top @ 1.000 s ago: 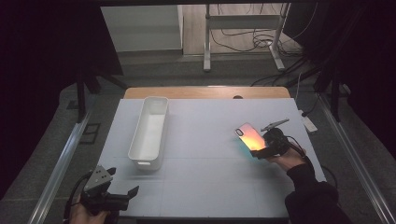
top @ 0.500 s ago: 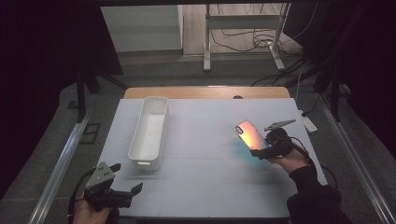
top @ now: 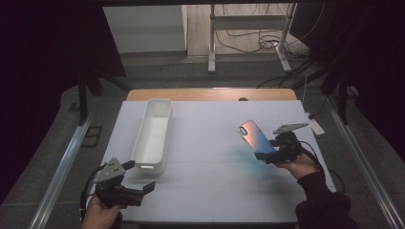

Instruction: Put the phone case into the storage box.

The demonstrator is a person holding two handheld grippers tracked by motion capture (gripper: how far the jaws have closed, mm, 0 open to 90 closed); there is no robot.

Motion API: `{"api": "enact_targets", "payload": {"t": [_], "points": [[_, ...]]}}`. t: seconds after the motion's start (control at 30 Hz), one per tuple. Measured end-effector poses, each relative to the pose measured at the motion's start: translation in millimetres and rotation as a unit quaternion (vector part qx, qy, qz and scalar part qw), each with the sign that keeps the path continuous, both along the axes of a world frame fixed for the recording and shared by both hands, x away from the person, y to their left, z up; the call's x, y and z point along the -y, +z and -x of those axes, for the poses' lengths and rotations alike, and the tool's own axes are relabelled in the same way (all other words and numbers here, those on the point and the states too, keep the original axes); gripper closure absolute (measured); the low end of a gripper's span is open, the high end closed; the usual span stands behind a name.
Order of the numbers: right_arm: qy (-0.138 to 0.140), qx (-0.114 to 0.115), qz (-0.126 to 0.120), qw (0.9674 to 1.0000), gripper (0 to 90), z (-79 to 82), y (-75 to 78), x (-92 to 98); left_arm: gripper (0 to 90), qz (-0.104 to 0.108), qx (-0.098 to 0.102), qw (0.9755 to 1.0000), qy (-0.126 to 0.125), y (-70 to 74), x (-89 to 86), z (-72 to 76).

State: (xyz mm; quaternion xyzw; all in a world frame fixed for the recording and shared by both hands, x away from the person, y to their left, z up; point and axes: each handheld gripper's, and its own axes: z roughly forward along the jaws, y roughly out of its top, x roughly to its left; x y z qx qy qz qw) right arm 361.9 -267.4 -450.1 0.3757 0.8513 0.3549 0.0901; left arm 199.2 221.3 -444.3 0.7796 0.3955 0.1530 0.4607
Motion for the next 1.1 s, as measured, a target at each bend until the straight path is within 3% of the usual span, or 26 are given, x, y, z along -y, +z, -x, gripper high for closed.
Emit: {"api": "enact_targets", "payload": {"t": [0.13, 0.5, 0.77, 0.83, 1.1], "points": [[0.009, 0.005, -0.013, 0.9999, 16.8, 3.8, 3.9, -1.4, 0.0, 0.001, 0.013, 0.9999, -0.006, 3.4, 5.5, -7.0], [0.038, 0.025, -0.044, 0.9980, 16.8, 15.1, 13.9, -10.4, 0.0, 0.016, 0.014, 0.9989, -0.041, 11.2, 21.4, -22.8], [0.070, 0.030, -0.071, 0.9945, 16.8, 23.3, 20.6, -18.3, 0.0, 0.023, 0.015, 0.9979, -0.058, 16.4, 33.1, -35.5], [0.079, 0.032, -0.086, 0.9927, 16.8, 25.9, 23.0, -21.3, 0.0, 0.029, 0.014, 0.9971, -0.069, 18.4, 37.4, -39.8], [0.095, 0.032, -0.109, 0.9890, 16.8, 32.1, 27.8, -27.7, 0.0, 0.043, 0.018, 0.9937, -0.102, 24.0, 47.4, -47.2]]}}
